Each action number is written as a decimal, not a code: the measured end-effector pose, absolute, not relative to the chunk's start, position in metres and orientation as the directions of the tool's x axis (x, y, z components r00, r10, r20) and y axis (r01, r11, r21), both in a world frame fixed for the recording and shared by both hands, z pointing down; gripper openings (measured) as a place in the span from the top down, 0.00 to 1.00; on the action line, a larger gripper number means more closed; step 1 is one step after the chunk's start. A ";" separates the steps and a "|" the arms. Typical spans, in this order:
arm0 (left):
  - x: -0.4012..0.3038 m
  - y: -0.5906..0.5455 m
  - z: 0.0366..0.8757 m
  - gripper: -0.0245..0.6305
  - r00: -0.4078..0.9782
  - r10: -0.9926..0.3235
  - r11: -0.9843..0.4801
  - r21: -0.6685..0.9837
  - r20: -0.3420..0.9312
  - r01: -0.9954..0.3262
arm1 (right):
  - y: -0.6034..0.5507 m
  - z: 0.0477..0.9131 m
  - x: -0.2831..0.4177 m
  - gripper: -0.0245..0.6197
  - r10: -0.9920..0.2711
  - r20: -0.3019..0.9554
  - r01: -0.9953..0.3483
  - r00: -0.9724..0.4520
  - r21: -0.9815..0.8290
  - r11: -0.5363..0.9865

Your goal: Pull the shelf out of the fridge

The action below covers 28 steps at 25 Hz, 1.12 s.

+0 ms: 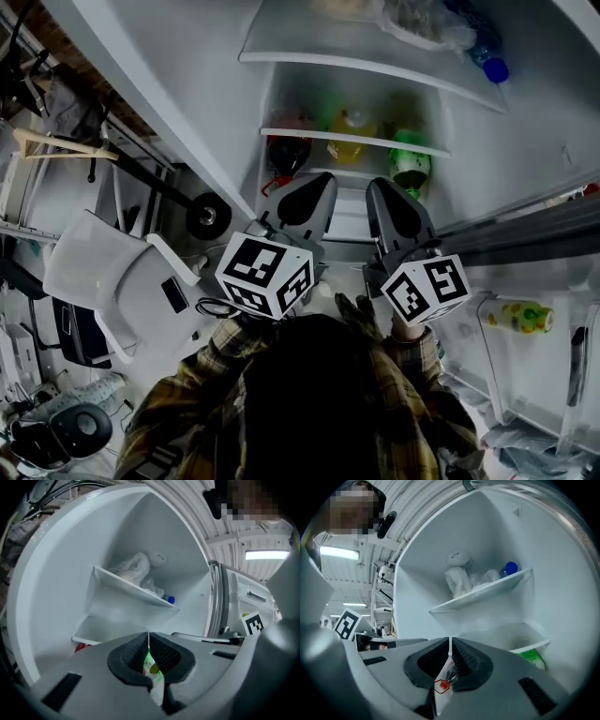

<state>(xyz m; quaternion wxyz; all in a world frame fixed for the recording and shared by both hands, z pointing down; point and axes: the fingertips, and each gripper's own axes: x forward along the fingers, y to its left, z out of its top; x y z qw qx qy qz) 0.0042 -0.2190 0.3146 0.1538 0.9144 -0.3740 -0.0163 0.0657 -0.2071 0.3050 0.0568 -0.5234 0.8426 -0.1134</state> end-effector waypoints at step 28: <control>0.008 -0.243 0.350 0.71 0.728 -0.679 -0.560 0.578 0.090 -0.594 | -0.238 0.357 0.089 0.74 -0.850 0.069 -0.705 -0.523 -0.596 0.385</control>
